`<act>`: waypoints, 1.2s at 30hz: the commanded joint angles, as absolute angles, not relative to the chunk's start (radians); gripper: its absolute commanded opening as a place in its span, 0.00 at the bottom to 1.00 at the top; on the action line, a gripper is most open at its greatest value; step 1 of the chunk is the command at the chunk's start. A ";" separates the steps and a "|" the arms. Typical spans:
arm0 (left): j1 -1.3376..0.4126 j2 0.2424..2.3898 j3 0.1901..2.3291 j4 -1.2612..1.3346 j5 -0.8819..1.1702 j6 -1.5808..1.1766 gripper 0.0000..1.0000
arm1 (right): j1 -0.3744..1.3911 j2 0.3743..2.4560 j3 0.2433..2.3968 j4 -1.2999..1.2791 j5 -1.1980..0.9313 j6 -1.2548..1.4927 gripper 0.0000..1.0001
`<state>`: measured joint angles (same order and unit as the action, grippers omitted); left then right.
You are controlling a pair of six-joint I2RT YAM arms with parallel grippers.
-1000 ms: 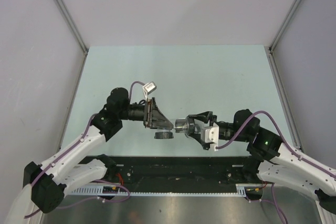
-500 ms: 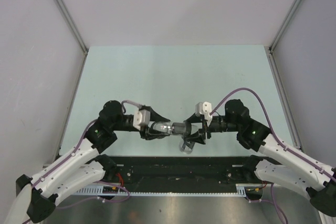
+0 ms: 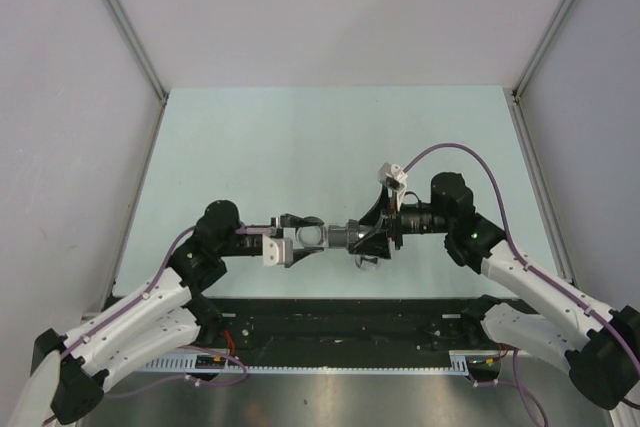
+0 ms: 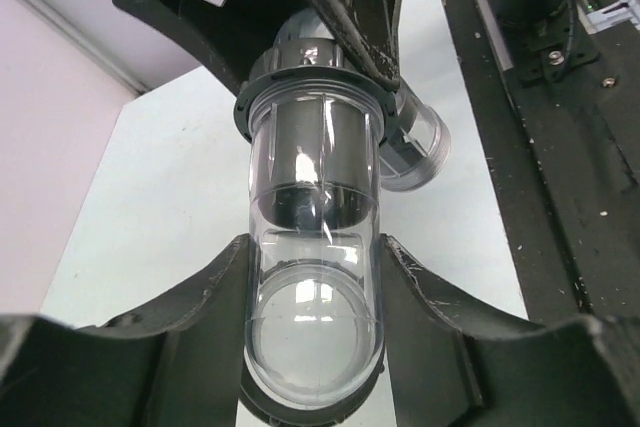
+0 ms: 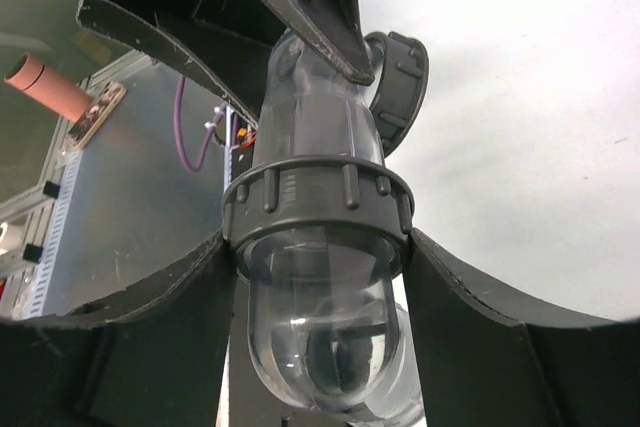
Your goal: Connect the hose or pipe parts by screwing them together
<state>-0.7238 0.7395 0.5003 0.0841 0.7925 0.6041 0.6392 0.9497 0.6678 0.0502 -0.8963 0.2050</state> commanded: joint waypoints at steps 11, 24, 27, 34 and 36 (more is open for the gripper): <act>-0.710 0.807 0.658 0.061 0.572 -0.142 0.00 | 0.644 0.577 0.710 -0.040 -0.477 -0.239 0.99; -0.612 0.925 0.718 0.075 0.944 -0.966 0.00 | 0.755 0.538 0.710 -0.150 -0.641 -0.794 0.97; -0.612 0.939 0.716 0.080 0.980 -1.009 0.00 | 0.808 0.574 0.712 -0.153 -0.591 -0.822 0.97; -0.609 0.969 0.735 0.086 1.051 -1.061 0.00 | 0.905 0.650 0.732 -0.218 -0.523 -0.879 0.96; -0.609 0.980 0.741 0.087 1.057 -1.069 0.00 | 0.930 0.667 0.736 -0.221 -0.502 -0.887 0.95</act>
